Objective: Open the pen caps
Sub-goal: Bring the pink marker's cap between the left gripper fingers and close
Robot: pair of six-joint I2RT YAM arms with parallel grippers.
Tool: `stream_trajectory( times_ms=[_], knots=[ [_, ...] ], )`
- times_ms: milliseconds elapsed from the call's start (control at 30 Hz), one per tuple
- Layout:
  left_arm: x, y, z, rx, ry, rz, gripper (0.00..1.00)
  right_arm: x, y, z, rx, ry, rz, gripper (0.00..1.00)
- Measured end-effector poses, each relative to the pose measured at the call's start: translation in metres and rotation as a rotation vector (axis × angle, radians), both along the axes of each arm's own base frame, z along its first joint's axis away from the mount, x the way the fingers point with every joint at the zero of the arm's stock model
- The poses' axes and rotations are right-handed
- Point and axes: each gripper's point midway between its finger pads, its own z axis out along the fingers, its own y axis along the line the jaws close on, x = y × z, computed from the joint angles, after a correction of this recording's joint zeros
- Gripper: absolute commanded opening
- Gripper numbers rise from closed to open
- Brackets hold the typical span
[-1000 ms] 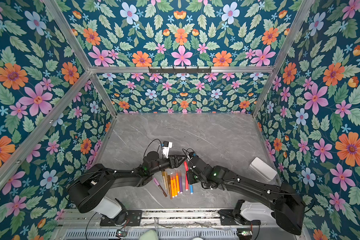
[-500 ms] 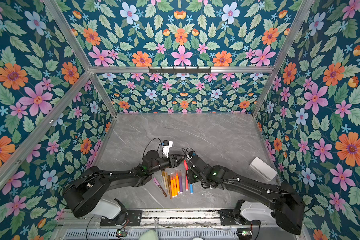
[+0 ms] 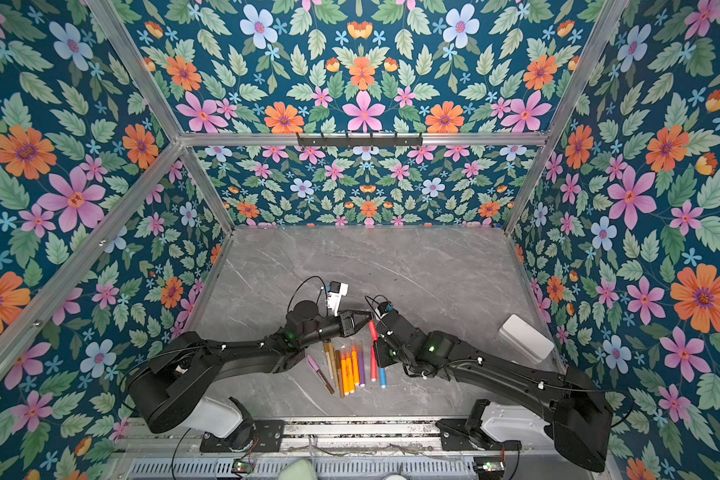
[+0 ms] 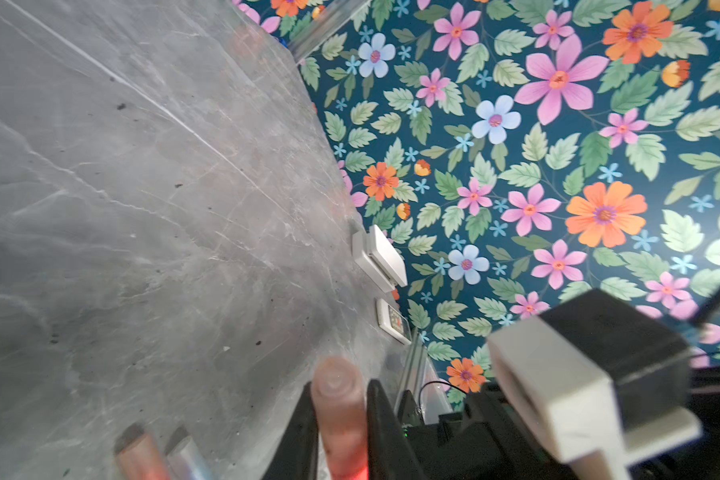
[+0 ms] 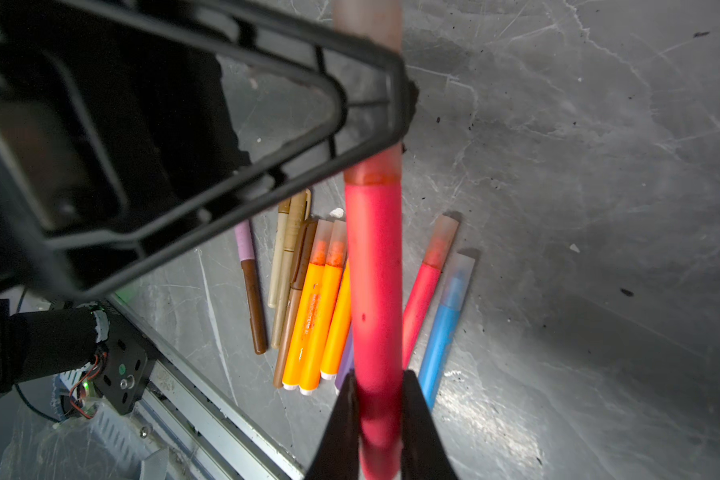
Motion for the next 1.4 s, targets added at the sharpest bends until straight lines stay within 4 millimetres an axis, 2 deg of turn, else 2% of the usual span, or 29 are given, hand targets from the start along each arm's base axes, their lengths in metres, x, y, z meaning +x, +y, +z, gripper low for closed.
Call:
stream_trajectory(
  times_ms=[33,67,133,167,233,700,767,800,867,900,1100,1300,1400],
  knots=[
    [-0.001,-0.002,0.002,-0.005,-0.008,-0.004,0.0,0.0,0.0,0.0,-0.001,0.001,-0.001,0.08],
    [-0.002,-0.002,0.003,-0.009,-0.009,-0.01,0.0,0.0,-0.001,0.0,-0.003,-0.001,-0.005,0.09],
    [-0.002,-0.003,0.003,-0.011,-0.012,-0.016,0.0,0.001,-0.001,-0.001,-0.005,-0.001,-0.008,0.28],
    [-0.002,-0.003,0.003,-0.012,-0.011,-0.018,0.0,0.001,-0.001,-0.001,-0.006,-0.001,-0.007,0.34],
    [-0.002,-0.003,0.001,-0.006,-0.007,-0.018,0.0,0.0,-0.001,-0.002,-0.006,-0.001,0.001,0.38],
    [-0.004,-0.005,0.003,-0.018,-0.001,-0.034,0.0,0.006,0.002,-0.009,-0.022,0.011,-0.011,0.39],
    [-0.005,-0.005,0.003,-0.023,0.0,-0.039,0.0,0.008,0.002,-0.009,-0.011,0.011,-0.013,0.36],
    [-0.005,-0.004,0.003,-0.024,0.001,-0.039,0.0,0.009,0.002,-0.009,-0.008,0.01,-0.015,0.31],
    [-0.006,-0.004,0.004,-0.031,-0.001,-0.041,0.0,0.01,0.002,-0.009,-0.004,0.009,-0.015,0.08],
    [-0.006,-0.004,0.004,-0.032,-0.003,-0.039,0.0,0.008,0.005,-0.008,0.007,0.007,0.005,0.0],
    [-0.003,-0.003,0.005,-0.032,-0.004,-0.032,0.0,0.009,0.007,-0.007,0.017,0.004,0.014,0.0],
    [0.011,0.005,0.008,-0.019,0.013,-0.024,0.0,0.014,0.012,-0.003,0.071,-0.033,0.009,0.0],
    [0.021,0.016,0.01,-0.025,0.032,-0.035,0.0,0.018,0.018,0.002,0.118,-0.058,0.0,0.0]
  ],
)
